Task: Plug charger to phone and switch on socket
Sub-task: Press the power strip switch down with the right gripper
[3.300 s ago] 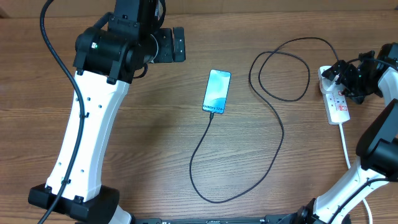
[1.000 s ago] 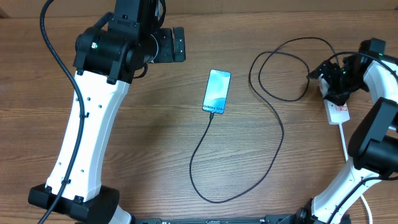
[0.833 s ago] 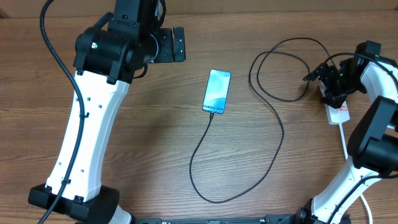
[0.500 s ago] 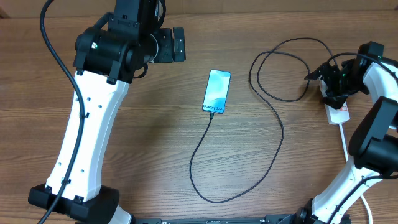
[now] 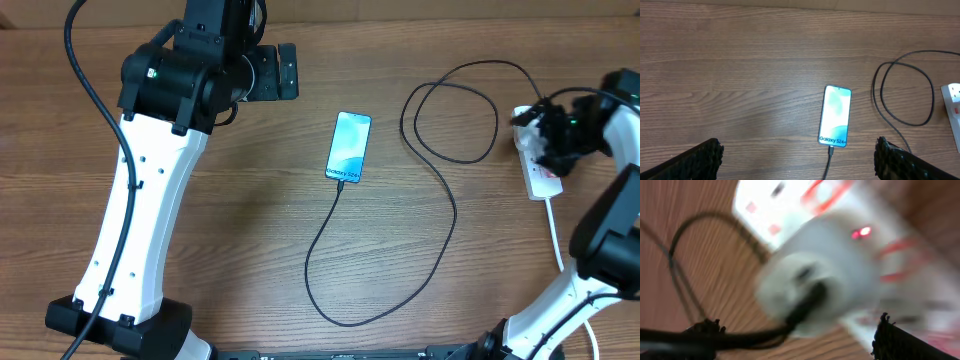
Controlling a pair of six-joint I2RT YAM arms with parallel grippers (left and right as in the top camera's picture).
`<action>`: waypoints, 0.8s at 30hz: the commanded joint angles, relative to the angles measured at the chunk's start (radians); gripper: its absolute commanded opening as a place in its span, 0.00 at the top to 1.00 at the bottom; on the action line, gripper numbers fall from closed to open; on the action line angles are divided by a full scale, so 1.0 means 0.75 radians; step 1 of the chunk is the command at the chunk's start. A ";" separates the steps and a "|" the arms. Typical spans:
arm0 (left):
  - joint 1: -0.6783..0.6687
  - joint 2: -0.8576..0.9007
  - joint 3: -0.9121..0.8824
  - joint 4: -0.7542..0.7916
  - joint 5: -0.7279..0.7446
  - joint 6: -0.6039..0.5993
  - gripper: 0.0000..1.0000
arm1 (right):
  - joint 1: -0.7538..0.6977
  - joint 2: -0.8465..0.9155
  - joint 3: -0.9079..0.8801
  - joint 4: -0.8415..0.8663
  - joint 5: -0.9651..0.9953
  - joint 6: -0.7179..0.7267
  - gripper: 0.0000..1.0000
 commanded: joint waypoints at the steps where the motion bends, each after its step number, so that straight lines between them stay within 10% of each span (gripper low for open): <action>1: 0.005 0.002 -0.004 0.001 -0.022 0.030 0.00 | -0.038 -0.106 -0.014 0.003 0.093 -0.032 0.00; 24: 0.005 0.002 -0.004 0.001 -0.022 0.030 0.00 | -0.037 -0.318 -0.014 -0.218 0.165 -0.030 0.00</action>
